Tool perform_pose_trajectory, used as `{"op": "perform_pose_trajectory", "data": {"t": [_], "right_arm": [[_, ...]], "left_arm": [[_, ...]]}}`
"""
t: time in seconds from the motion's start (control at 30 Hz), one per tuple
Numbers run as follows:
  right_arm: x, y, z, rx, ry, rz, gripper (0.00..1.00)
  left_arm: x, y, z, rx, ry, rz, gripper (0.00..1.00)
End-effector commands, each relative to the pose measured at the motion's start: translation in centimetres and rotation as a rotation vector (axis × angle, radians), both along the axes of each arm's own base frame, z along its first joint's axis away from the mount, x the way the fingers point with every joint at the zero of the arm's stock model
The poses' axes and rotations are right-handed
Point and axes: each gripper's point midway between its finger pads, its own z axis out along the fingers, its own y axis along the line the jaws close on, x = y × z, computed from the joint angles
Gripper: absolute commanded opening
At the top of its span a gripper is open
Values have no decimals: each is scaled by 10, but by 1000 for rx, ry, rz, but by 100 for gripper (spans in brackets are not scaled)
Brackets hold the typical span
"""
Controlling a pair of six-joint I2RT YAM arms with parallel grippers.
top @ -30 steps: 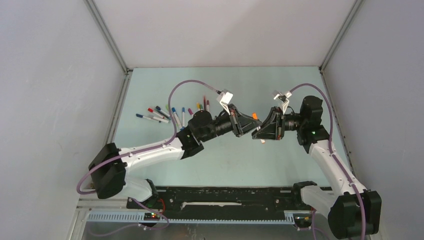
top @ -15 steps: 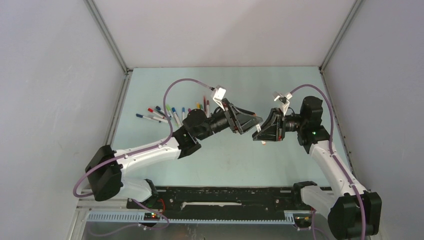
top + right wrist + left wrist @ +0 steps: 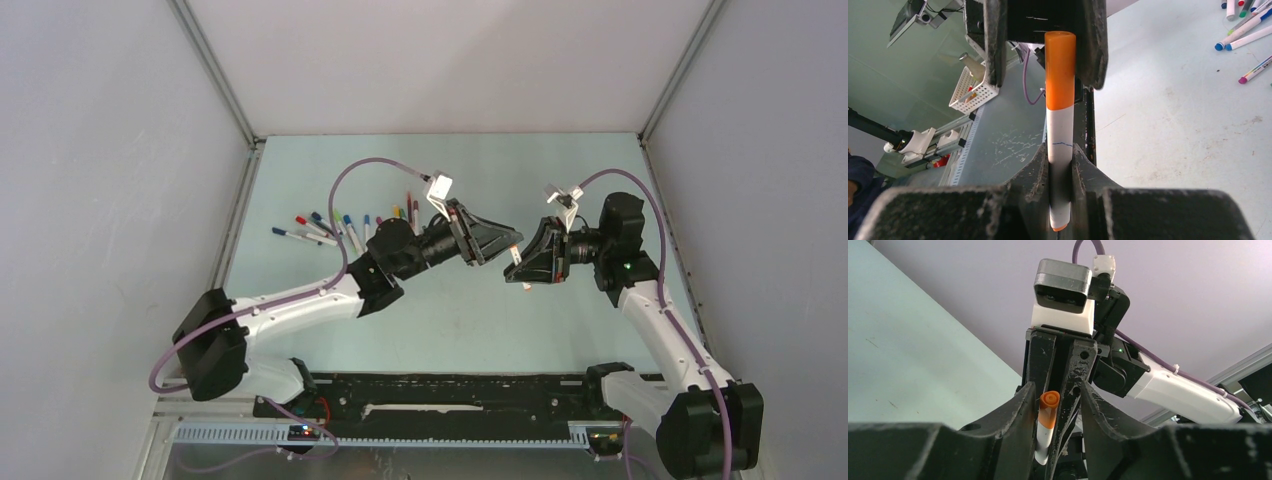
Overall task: Open the pen caps
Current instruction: Open the pen cap from the pen.
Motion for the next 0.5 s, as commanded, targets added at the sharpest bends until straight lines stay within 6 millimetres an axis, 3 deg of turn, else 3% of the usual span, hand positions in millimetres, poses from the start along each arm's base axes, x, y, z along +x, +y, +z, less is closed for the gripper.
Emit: {"op": "perform_pose_trajectory", "data": {"t": [0.0, 0.17, 0.27, 0.37, 0.47], "right_arm": [[0, 1, 2, 3, -17, 10, 0], [1, 1, 1, 1, -9, 3, 0], [1, 1, 1, 1, -8, 5, 0], [1, 1, 0, 1, -6, 7, 0], [2, 2, -2, -1, 5, 10, 0]], "left_arm": [[-3, -3, -1, -4, -8, -29, 43], [-3, -6, -5, 13, -5, -38, 42], [-3, -7, -3, 10, -7, -41, 27], [-1, -5, -1, 6, -13, -28, 4], [11, 7, 9, -2, -42, 66, 0]]}}
